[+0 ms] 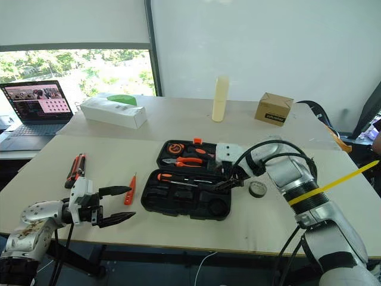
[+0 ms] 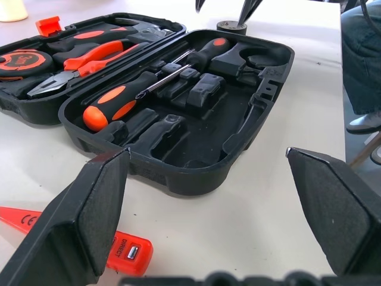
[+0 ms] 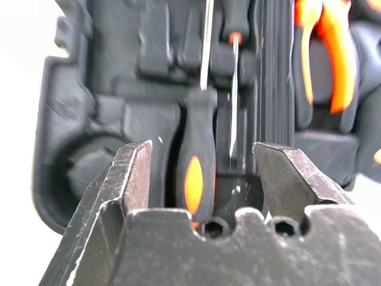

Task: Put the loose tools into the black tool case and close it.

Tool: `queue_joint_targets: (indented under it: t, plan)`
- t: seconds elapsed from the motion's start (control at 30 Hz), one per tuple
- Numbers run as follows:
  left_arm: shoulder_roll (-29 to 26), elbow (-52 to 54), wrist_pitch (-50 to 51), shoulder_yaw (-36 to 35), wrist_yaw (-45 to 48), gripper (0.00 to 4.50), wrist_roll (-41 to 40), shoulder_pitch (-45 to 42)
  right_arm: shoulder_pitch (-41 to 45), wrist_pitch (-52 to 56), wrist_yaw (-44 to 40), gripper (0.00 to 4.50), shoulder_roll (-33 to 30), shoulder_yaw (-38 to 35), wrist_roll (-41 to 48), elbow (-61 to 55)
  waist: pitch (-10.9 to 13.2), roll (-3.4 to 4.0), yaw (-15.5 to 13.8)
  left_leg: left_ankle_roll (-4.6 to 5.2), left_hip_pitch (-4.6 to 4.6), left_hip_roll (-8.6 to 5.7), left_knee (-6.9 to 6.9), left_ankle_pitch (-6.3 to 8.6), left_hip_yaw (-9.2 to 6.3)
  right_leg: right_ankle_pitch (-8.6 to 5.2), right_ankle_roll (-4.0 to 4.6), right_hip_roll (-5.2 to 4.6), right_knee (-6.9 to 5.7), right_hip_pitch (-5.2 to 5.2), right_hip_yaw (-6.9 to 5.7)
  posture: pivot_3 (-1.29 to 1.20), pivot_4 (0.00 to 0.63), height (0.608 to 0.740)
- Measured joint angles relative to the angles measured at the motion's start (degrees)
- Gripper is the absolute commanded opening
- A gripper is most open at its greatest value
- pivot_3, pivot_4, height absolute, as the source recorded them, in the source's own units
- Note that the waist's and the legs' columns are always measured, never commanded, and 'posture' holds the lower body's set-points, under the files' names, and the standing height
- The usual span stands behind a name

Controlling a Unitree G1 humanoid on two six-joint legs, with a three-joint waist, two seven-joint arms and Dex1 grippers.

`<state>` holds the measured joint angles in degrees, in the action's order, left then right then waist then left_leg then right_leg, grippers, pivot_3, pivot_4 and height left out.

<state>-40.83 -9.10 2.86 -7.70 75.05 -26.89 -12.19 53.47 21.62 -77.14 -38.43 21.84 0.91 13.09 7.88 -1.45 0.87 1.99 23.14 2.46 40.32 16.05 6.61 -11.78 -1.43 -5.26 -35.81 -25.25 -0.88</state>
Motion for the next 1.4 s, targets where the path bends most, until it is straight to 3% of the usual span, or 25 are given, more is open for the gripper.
queue_joint_targets:
  t: [0.2, 0.27, 0.9, 1.1, 1.2, 1.23, 1.4]
  plan:
    - [0.0, -0.18, -0.01, 0.02, -0.3, 4.5, 0.13, -0.58, -0.95, -1.64, 5.71, 0.37, 5.7, 2.1, -3.45, 4.51, 0.0, 0.01, 0.04, -0.09, 0.02, -0.02, 0.0, -0.05, 0.07, 0.01, 0.02, -0.01, -0.08, -0.03, 0.0, 0.0, 0.15, 0.74]
    - [0.0, -0.24, -0.01, 0.01, -0.33, 4.5, 0.19, -0.58, -0.97, -1.57, 6.57, 0.04, 6.21, 2.66, -4.72, 5.77, 0.01, 0.01, -0.1, -0.11, 0.05, -0.03, 0.0, -0.06, 0.06, 0.01, 0.01, -0.02, -0.07, -0.03, -0.02, 0.0, 0.15, 0.74]
    - [-0.44, -0.37, -0.2, -0.81, -4.37, 4.5, 1.14, 2.59, 0.05, -2.4, 11.31, 0.04, 12.13, 3.53, -11.67, 11.57, -0.01, 0.0, 0.37, -0.15, -0.22, 0.05, -0.06, -0.08, 0.05, -0.05, 0.11, 0.02, -0.07, 0.07, 0.01, 0.0, 0.15, 0.74]
    - [-0.46, -0.42, -0.87, -2.93, -5.35, 4.5, 1.14, 5.0, -3.15, -2.9, 10.37, 0.04, 9.23, 1.38, -9.92, 6.48, 0.0, 0.01, -0.11, -0.18, -0.07, 0.03, -0.18, -0.09, 0.04, -0.05, 0.11, -0.01, -0.06, 0.0, -0.07, 0.0, 0.15, 0.74]
    - [-0.44, -0.6, -1.65, -5.07, -6.59, 4.5, 1.07, 6.83, -6.47, -7.16, 10.03, 0.04, 8.46, -5.11, -3.72, 1.91, 0.01, 0.01, -0.08, -0.19, -0.01, 0.04, -0.18, -0.09, 0.01, -0.05, 0.11, -0.01, -0.01, -0.04, -0.07, 0.0, 0.15, 0.74]
    - [-0.44, -0.62, -1.69, -6.05, -7.08, 4.5, 0.92, 7.48, -7.54, -7.04, 9.71, 0.61, 7.79, -7.21, -1.55, -0.03, 0.01, 0.01, -0.09, -0.18, -0.01, 0.05, -0.2, -0.09, 0.0, -0.05, 0.11, -0.01, 0.0, -0.03, -0.08, 0.0, 0.15, 0.74]
    - [-0.74, -2.49, -1.43, -17.12, -12.2, 4.5, -0.44, 16.91, -23.67, -4.02, 7.7, 2.13, 0.67, -19.65, 8.82, -11.14, -0.05, -0.09, -0.27, -0.04, -0.14, 0.17, -0.33, 0.07, -0.19, -0.06, 0.11, -0.09, 0.17, 0.1, -0.16, 0.0, 0.15, 0.74]
